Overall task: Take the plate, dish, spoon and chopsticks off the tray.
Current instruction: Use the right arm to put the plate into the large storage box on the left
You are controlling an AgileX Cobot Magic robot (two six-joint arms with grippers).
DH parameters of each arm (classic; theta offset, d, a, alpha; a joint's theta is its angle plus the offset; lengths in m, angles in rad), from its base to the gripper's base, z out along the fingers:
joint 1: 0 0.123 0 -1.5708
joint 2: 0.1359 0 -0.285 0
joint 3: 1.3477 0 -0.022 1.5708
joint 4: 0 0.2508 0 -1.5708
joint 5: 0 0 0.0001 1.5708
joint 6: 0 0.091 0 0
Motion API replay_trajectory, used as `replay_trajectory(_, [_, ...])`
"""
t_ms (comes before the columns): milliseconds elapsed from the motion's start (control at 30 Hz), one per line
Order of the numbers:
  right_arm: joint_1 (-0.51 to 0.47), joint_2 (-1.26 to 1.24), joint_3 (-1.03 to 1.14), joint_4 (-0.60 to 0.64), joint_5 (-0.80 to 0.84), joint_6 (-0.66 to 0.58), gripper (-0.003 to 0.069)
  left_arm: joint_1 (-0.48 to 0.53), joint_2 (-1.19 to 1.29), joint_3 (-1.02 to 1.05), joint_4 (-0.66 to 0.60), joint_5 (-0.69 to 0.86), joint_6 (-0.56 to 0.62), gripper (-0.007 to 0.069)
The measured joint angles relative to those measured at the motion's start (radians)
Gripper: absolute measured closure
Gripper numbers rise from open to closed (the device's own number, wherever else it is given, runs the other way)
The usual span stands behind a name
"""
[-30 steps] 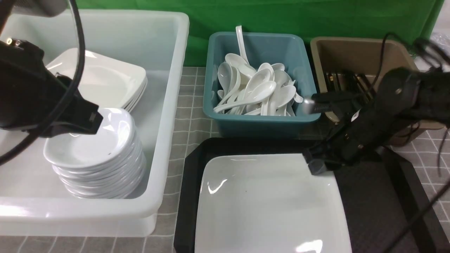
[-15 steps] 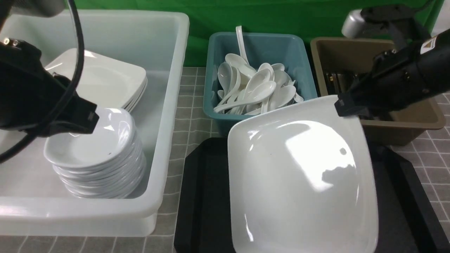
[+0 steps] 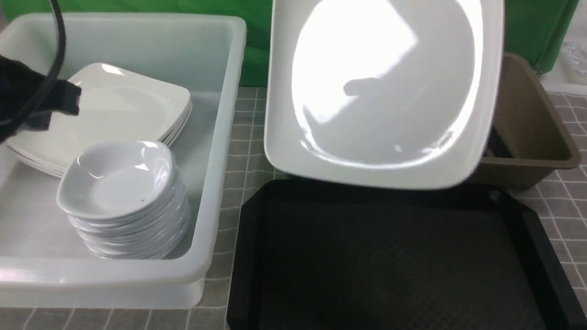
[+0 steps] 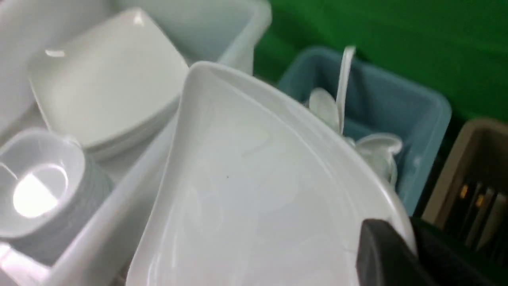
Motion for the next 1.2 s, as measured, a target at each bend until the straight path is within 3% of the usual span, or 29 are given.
replay_trajectory(233, [0.054, 0.235, -0.226, 0.171, -0.120, 0.008, 0.0595, 0.261, 0.000, 0.000, -0.103, -0.083, 0.028, 0.0620])
replay_trajectory(333, [0.115, 0.361, -0.320, 0.225, -0.199, 0.019, 0.0595, 0.396, 0.000, 0.000, -0.227, -0.095, 0.109, 0.0620])
replay_trajectory(533, [0.218, 0.563, -0.460, 0.277, -0.364, 0.058, 0.0595, 0.540, 0.000, 0.000, -0.420, -0.138, 0.197, 0.0620])
replay_trajectory(1033, [0.421, 0.853, -0.506, 0.287, -0.823, 0.075, 0.0595, 0.553, 0.000, 0.000, -0.465, -0.131, 0.225, 0.0620])
replay_trajectory(1200, [0.435, 0.891, -0.506, 0.287, -0.872, 0.075, 0.0595, 0.553, 0.000, 0.000, -0.465, -0.117, 0.226, 0.0620])
